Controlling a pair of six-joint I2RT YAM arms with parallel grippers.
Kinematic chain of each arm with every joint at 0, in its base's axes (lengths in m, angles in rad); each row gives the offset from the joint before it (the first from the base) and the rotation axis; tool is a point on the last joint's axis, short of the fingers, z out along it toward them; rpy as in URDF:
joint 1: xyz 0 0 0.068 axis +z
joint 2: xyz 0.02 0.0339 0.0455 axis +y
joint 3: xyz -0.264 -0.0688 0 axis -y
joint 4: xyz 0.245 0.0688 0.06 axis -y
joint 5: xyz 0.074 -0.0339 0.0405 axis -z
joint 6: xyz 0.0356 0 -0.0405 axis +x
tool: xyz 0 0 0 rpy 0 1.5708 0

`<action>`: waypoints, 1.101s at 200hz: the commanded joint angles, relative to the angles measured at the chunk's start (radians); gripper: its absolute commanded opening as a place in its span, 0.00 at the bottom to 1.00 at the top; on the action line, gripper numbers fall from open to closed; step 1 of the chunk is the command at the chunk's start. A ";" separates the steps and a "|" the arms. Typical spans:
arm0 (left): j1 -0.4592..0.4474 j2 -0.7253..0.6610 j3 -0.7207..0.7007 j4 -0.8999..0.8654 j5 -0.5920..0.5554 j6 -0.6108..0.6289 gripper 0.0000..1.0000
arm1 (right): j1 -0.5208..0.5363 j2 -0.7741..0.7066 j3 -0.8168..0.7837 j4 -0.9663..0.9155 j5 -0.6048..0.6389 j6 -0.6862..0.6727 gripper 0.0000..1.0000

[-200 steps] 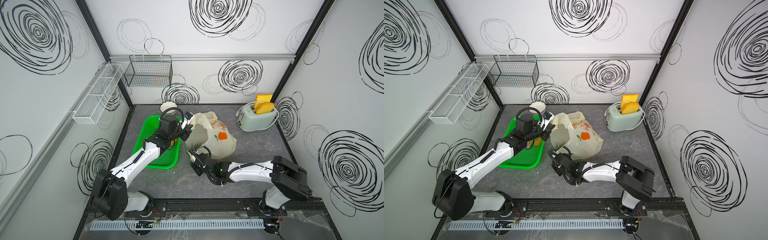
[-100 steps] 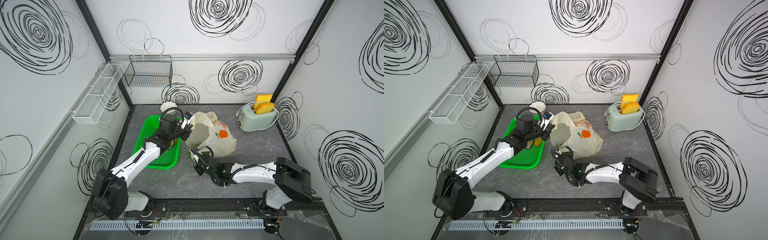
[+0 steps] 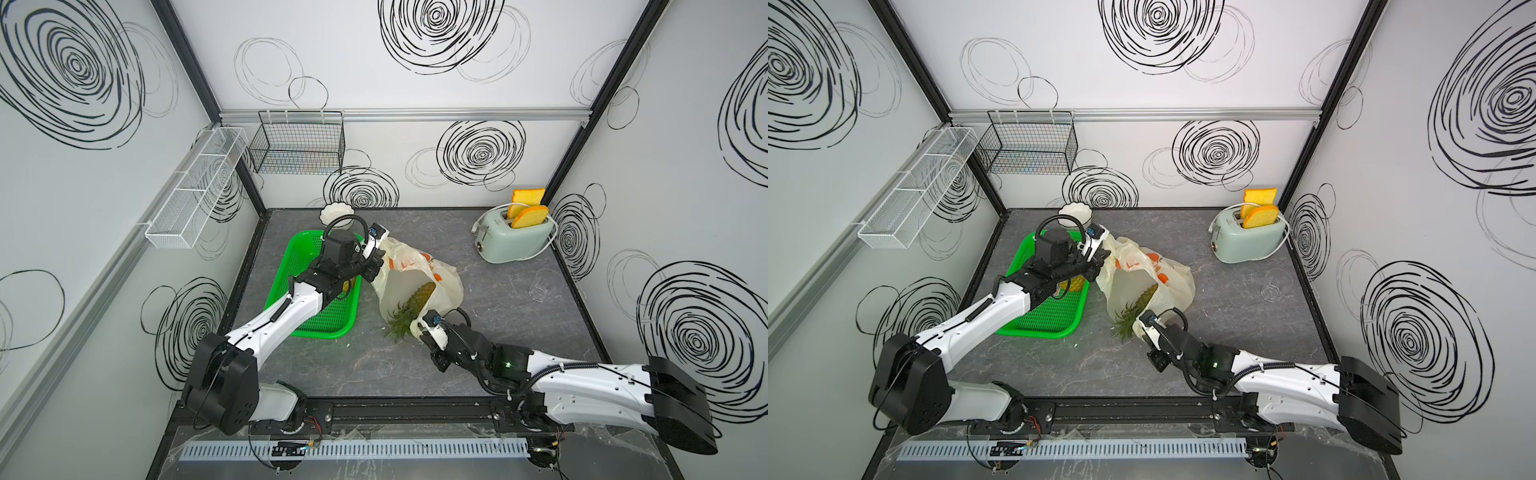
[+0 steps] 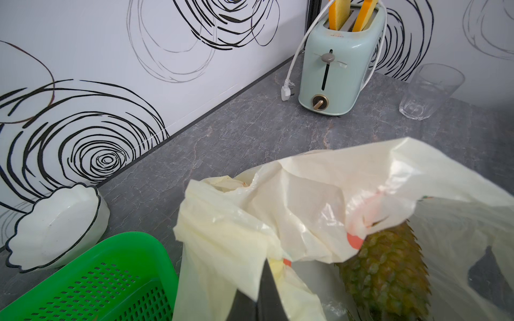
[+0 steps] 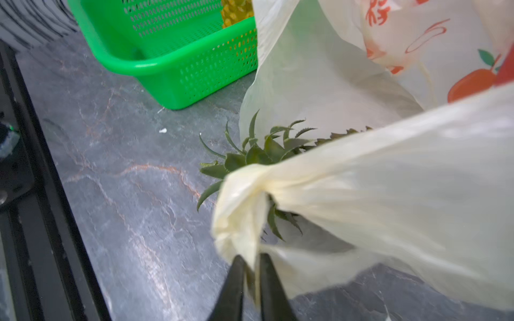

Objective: Place the pineapple into a plastic bag & tie a knot
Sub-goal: Adjust the plastic bag at the center of the board.

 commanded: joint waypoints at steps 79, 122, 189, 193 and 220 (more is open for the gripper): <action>-0.018 0.007 0.024 0.041 0.009 -0.014 0.00 | 0.001 0.151 0.138 0.052 -0.107 0.012 0.77; -0.025 -0.002 0.026 0.025 0.002 -0.007 0.00 | -0.009 0.290 0.190 0.086 -0.015 0.079 0.55; -0.021 -0.046 0.013 0.033 -0.067 -0.002 0.18 | -0.047 0.198 0.159 0.092 -0.037 0.061 0.00; -0.024 -0.056 0.013 0.036 -0.080 0.001 0.23 | -0.050 0.185 0.153 0.086 -0.040 0.062 0.00; -0.089 -0.109 0.022 -0.016 -0.178 0.123 0.45 | -0.086 0.137 0.145 0.045 -0.074 0.085 0.00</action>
